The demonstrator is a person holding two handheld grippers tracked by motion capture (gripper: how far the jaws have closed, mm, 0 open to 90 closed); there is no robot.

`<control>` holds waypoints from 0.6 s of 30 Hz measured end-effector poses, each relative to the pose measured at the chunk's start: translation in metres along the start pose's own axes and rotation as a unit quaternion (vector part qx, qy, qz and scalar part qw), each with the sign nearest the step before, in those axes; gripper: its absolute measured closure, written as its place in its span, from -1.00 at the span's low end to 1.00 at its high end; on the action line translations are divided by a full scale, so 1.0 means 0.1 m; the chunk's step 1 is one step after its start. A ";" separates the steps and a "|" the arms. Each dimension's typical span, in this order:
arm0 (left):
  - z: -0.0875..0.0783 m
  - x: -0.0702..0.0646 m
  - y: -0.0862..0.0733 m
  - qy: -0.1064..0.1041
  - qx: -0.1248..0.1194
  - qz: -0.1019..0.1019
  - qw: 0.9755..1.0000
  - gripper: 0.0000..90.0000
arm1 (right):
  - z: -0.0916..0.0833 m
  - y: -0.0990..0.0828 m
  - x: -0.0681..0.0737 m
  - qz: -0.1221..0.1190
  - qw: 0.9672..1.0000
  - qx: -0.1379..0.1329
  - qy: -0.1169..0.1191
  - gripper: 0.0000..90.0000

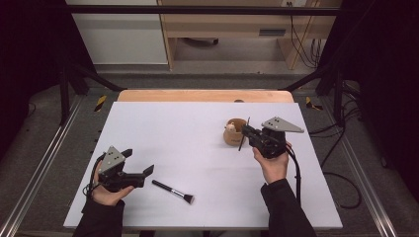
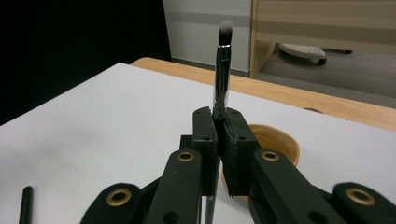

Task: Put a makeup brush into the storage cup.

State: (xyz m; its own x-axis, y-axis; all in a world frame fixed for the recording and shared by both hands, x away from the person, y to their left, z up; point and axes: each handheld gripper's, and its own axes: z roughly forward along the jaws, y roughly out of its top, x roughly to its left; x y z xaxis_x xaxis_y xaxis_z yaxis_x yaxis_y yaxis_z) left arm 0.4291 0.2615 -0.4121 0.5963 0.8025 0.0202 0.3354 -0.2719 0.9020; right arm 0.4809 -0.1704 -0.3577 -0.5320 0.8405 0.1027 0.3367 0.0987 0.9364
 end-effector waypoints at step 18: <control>0.00 -0.01 0.00 -0.003 -0.002 0.001 1.000 -0.90 | 0.20 0.21 -0.11 0.004 0.999 -0.007 -0.035 0.90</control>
State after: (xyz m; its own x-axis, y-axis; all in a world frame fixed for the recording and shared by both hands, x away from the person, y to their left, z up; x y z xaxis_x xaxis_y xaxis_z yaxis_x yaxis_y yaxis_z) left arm 0.4287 0.2609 -0.4119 0.6005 0.7994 0.0189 0.3321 -0.2708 0.9036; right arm 0.5097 -0.1670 -0.3463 -0.4734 0.8766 0.0865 0.3287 0.0847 0.9406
